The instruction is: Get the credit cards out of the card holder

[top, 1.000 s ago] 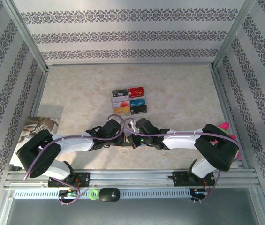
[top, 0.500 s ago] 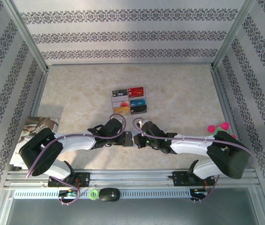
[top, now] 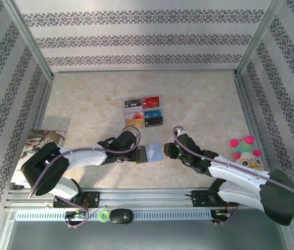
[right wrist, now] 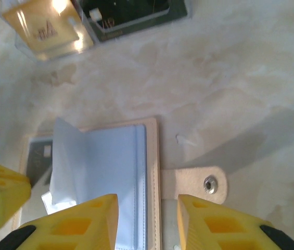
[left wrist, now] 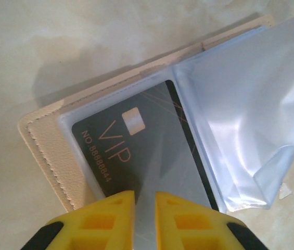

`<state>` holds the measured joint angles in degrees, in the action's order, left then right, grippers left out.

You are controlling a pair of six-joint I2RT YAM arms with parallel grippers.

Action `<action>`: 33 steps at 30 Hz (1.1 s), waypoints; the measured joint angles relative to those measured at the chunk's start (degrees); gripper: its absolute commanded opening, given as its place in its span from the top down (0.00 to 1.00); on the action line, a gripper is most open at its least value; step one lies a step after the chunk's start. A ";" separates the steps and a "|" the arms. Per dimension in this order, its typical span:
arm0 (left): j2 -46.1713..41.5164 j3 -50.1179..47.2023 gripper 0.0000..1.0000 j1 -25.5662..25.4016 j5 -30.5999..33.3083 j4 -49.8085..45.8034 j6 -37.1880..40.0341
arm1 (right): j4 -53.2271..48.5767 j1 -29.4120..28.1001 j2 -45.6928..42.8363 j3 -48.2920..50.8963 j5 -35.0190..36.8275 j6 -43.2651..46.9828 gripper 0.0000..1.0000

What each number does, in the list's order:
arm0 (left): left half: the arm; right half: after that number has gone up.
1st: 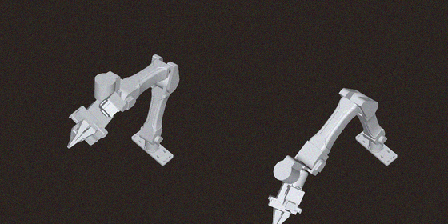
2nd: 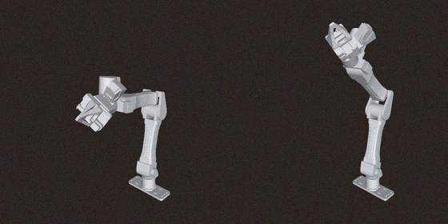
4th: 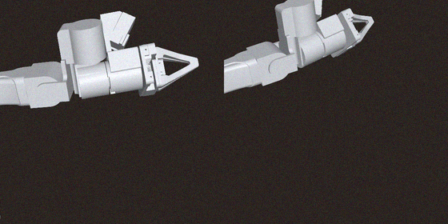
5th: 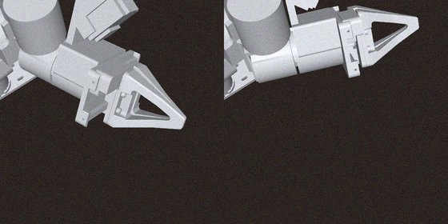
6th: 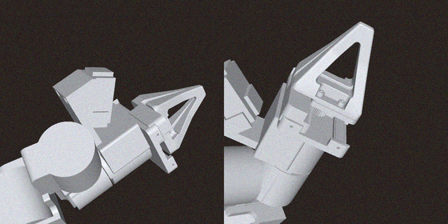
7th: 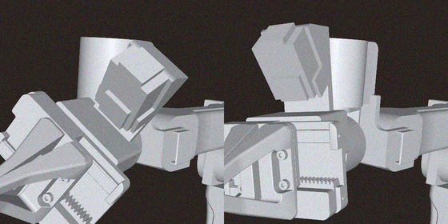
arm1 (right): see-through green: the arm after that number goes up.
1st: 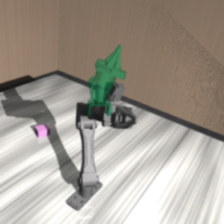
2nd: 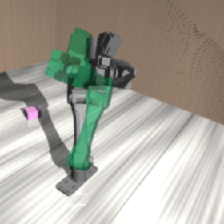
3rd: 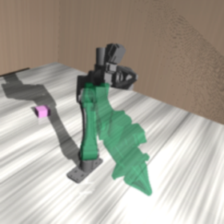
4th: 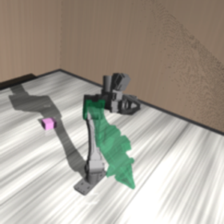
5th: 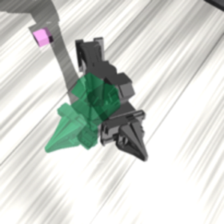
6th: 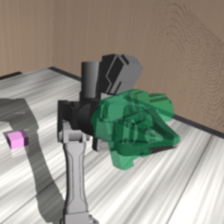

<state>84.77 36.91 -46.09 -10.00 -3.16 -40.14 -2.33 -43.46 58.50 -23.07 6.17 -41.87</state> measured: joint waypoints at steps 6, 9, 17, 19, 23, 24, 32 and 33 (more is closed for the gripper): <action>0.02 4.20 0.81 -0.76 -1.07 -2.60 0.98 | -0.94 2.03 -2.38 0.00 -0.87 0.42 0.71; 0.70 6.78 0.83 -1.51 -1.53 -3.96 1.55 | -1.11 2.12 -2.99 0.15 -1.40 0.66 0.74; 9.44 12.52 0.87 -2.56 -1.57 -9.29 3.65 | -1.79 2.49 -5.22 0.98 -2.58 1.29 0.79; 9.92 12.52 0.85 -2.67 -1.66 -10.12 3.80 | -1.79 2.49 -5.27 0.98 -2.71 1.33 0.82; 9.94 12.66 0.81 -2.75 -5.77 -7.13 3.23 | -1.46 2.86 -4.09 1.36 -4.26 1.33 0.83; 10.16 12.96 0.81 -2.93 -7.23 -6.29 3.08 | -1.29 2.86 -3.72 1.64 -4.46 1.33 0.83; 20.06 21.33 0.82 -5.77 -18.69 -3.17 2.82 | -1.01 2.86 -2.67 2.47 -5.64 1.29 0.83; 21.53 21.75 0.81 -5.99 -20.02 -2.78 2.86 | -0.90 2.86 -2.69 2.47 -5.66 1.29 0.82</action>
<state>106.30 58.65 -52.07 -30.02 -5.93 -37.28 -3.22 -40.60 55.81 -20.60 0.51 -40.58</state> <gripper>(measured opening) 0.183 0.173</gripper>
